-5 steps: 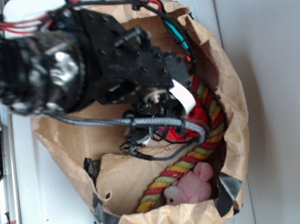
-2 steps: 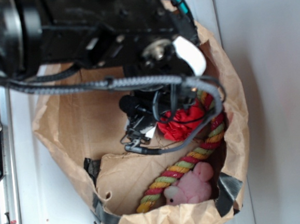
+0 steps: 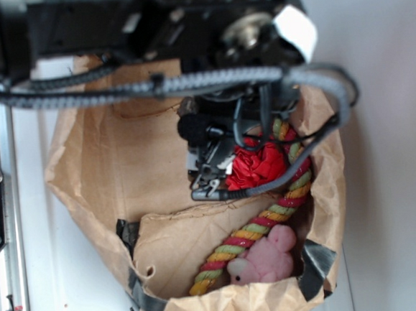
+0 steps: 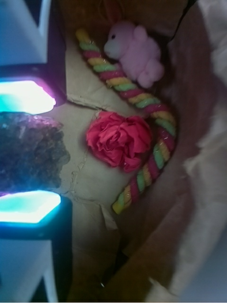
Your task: Grab the rock.
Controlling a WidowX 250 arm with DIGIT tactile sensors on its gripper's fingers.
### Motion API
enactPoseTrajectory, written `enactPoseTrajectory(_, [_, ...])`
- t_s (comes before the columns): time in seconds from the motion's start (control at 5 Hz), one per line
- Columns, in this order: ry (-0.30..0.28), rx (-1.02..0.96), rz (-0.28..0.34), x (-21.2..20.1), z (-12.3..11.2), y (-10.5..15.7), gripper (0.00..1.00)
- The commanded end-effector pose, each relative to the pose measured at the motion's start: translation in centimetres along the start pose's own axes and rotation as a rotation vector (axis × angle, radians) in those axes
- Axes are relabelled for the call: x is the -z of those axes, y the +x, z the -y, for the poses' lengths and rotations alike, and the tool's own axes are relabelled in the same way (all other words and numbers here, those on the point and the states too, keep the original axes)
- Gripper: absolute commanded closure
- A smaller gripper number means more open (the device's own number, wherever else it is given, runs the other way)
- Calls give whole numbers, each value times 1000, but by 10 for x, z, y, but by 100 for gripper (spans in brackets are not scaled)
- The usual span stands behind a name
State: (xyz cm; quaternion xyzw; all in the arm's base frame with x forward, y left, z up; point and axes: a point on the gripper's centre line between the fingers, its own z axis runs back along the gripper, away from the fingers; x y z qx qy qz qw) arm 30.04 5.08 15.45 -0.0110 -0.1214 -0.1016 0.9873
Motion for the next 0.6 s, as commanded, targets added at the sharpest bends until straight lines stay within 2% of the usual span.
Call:
enactPoseTrajectory(0.0, [130, -97, 77, -55, -14, 8, 100])
enactPoseTrajectory(0.4, [129, -78, 99, -52, -17, 7, 100])
